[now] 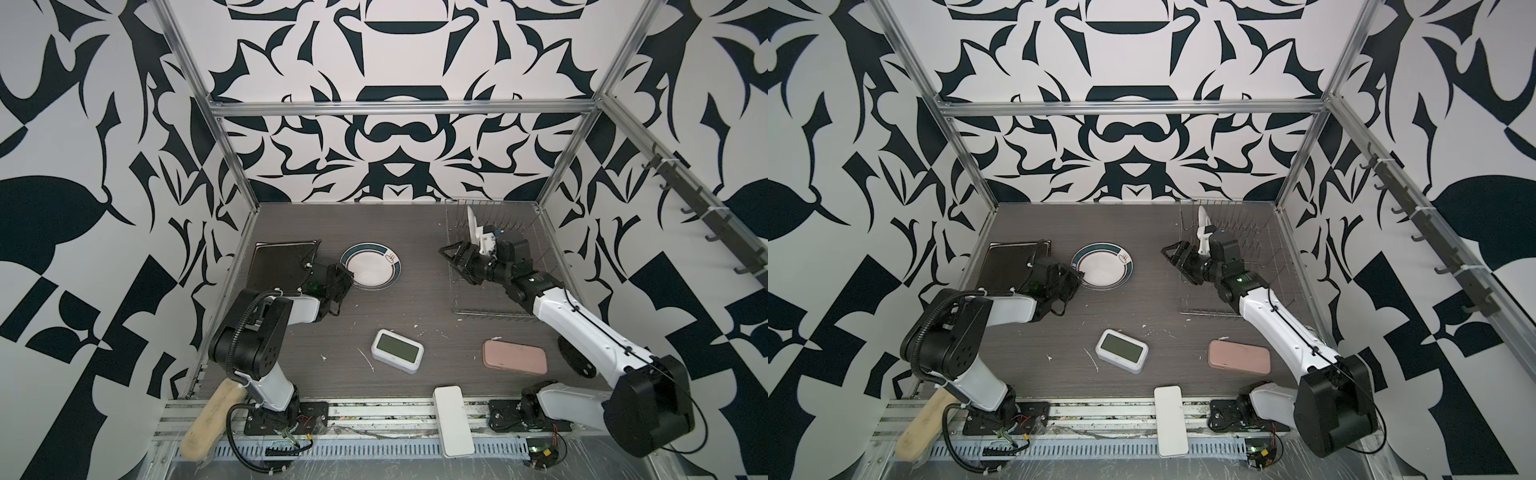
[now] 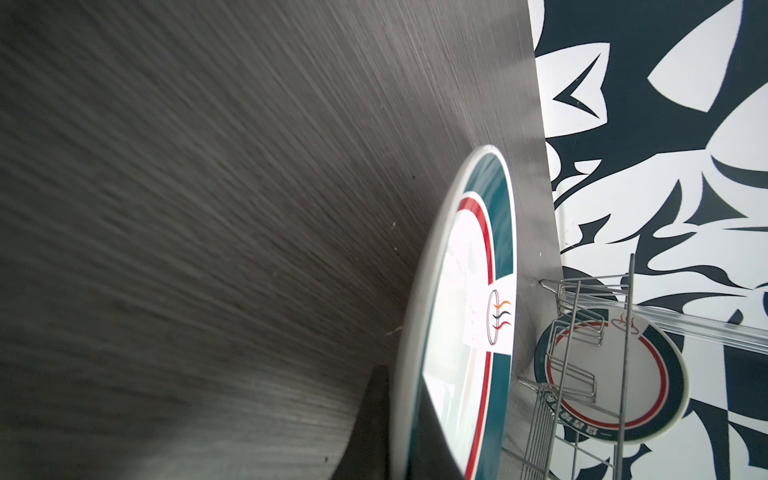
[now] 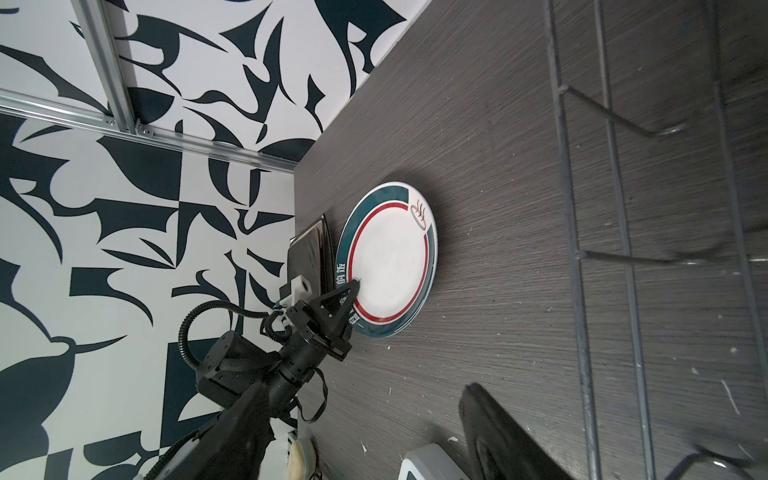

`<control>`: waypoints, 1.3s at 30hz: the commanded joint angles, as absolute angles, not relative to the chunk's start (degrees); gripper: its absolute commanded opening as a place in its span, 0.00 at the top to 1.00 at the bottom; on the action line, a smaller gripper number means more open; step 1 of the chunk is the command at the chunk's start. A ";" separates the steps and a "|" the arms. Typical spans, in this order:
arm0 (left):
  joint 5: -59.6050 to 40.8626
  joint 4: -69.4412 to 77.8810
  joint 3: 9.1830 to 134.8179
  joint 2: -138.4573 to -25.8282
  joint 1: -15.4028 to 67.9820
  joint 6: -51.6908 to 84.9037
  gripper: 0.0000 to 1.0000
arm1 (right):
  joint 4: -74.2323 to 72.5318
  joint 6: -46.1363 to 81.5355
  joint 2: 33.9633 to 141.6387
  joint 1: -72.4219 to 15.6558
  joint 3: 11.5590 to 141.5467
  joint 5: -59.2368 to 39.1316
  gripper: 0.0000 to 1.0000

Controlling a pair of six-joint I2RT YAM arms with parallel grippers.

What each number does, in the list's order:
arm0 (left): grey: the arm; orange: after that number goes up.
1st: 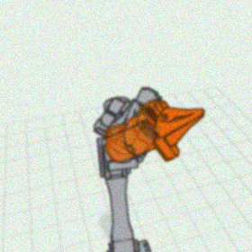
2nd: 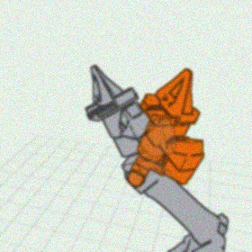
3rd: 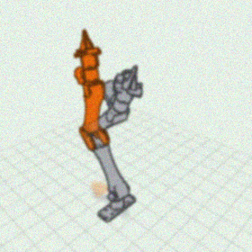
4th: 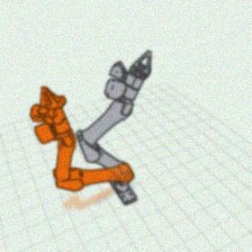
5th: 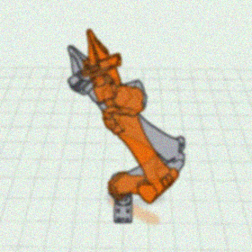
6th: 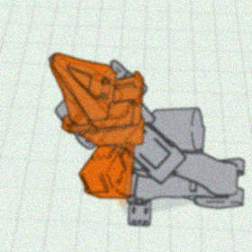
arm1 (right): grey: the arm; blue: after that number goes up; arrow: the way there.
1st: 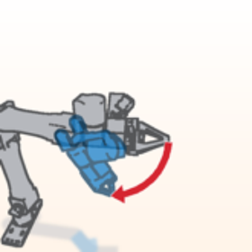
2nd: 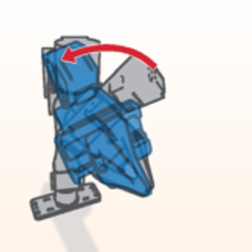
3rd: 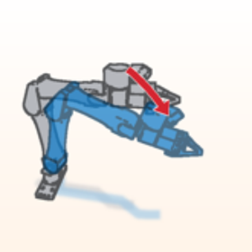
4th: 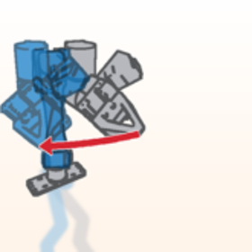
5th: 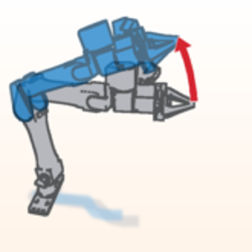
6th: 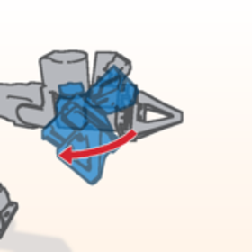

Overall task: Unload the plates from the dish rack
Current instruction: 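Lower the plate flat onto the table with the left gripper while the right withdraws, then move the right gripper over the last white plate in the rack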

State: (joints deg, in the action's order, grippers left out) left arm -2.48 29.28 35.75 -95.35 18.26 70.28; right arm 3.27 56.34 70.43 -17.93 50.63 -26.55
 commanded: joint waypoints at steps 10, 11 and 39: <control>-2.11 31.10 36.70 -96.26 17.41 70.25 1.00 | 2.91 55.06 68.61 -17.49 51.55 -25.96 0.24; -2.11 31.10 36.65 -96.30 17.34 70.35 1.00 | 2.90 55.11 68.64 -17.49 51.39 -25.97 0.24; -3.08 29.34 36.17 -96.57 16.17 70.42 0.52 | 3.60 55.02 68.10 -16.83 51.68 -26.38 0.24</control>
